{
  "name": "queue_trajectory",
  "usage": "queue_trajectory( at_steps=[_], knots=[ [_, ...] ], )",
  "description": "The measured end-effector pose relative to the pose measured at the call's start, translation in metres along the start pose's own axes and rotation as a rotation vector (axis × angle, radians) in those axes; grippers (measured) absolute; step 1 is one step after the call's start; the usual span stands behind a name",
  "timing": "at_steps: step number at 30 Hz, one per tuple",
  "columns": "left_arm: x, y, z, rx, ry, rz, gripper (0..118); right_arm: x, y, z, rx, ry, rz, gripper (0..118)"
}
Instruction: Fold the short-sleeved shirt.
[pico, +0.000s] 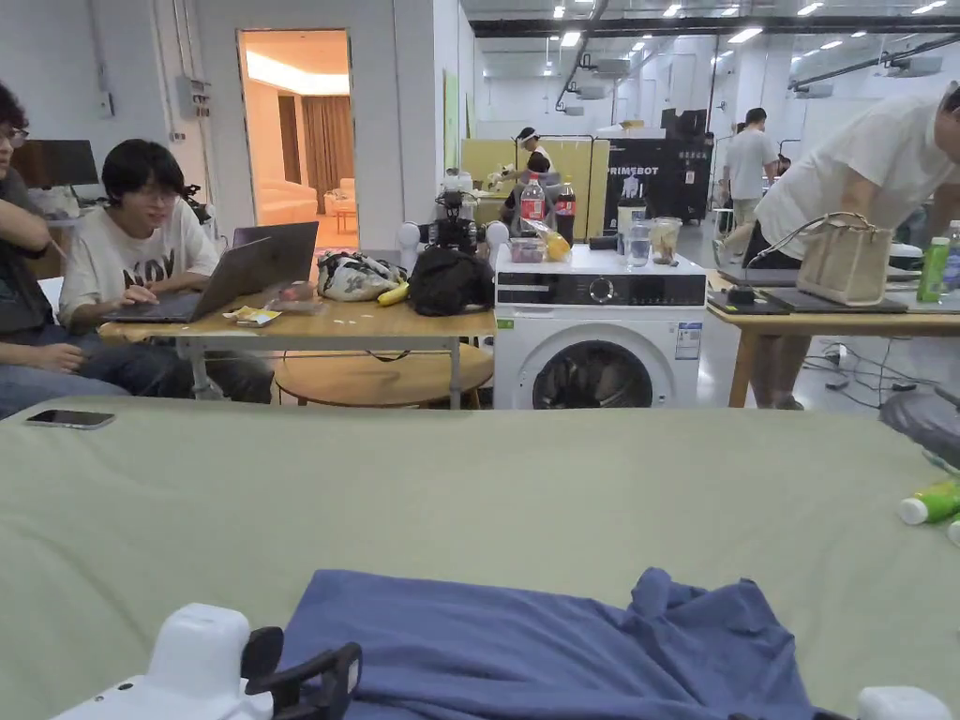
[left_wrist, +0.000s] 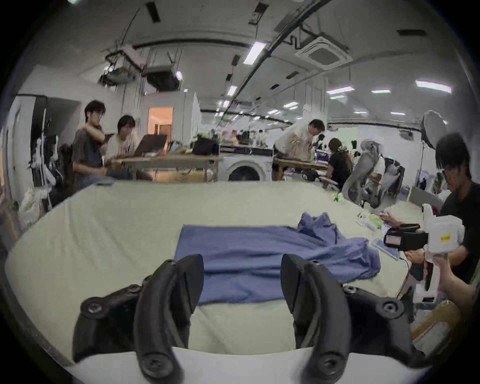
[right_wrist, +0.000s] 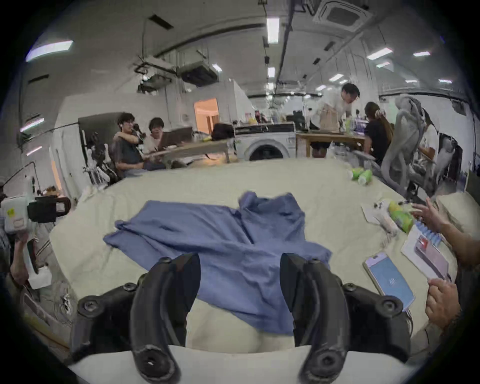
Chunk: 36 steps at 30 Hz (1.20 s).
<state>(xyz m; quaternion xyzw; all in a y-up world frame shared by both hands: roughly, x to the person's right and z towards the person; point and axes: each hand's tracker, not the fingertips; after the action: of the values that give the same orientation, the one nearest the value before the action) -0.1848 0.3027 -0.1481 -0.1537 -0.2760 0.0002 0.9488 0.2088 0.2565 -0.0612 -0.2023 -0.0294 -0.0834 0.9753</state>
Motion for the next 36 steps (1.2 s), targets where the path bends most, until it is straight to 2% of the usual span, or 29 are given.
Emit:
queue_trajectory(
  at_steps=[9,12,20,23,24,25,26,27,29,31,36],
  knots=[
    [0.017,-0.019,0.002,-0.002,-0.002,-0.031,61,-0.015,-0.003,0.000,0.008,0.031,0.022,66],
    [0.007,-0.018,-0.001,-0.028,0.039,-0.008,61,-0.013,-0.003,0.000,0.003,0.019,0.032,66],
    [-0.017,-0.015,-0.008,-0.053,0.038,0.041,61,0.001,-0.003,-0.013,-0.019,0.014,0.017,65],
    [-0.023,-0.014,-0.022,-0.077,0.041,0.045,61,0.006,-0.001,-0.021,-0.036,0.016,0.035,65],
    [-0.026,-0.013,-0.027,-0.083,0.040,0.047,61,0.007,-0.001,-0.024,-0.042,0.012,0.045,60],
    [-0.028,-0.012,-0.032,-0.086,0.036,0.052,61,0.008,-0.001,-0.027,-0.047,0.001,0.051,50],
    [-0.030,-0.011,-0.038,-0.088,0.027,0.060,61,0.010,-0.002,-0.031,-0.052,-0.003,0.056,30],
    [-0.032,-0.009,-0.044,-0.090,0.020,0.067,61,0.013,-0.002,-0.034,-0.058,0.002,0.057,17],
    [-0.039,-0.007,-0.059,-0.093,0.004,0.074,60,0.018,-0.003,-0.041,-0.076,0.018,0.048,3],
    [-0.043,-0.002,-0.081,-0.113,0.013,0.065,53,0.023,-0.003,-0.049,-0.088,0.027,0.044,0],
    [-0.078,0.023,-0.170,-0.240,0.042,0.033,53,0.028,0.005,-0.066,-0.123,0.034,0.053,0]
  ],
)
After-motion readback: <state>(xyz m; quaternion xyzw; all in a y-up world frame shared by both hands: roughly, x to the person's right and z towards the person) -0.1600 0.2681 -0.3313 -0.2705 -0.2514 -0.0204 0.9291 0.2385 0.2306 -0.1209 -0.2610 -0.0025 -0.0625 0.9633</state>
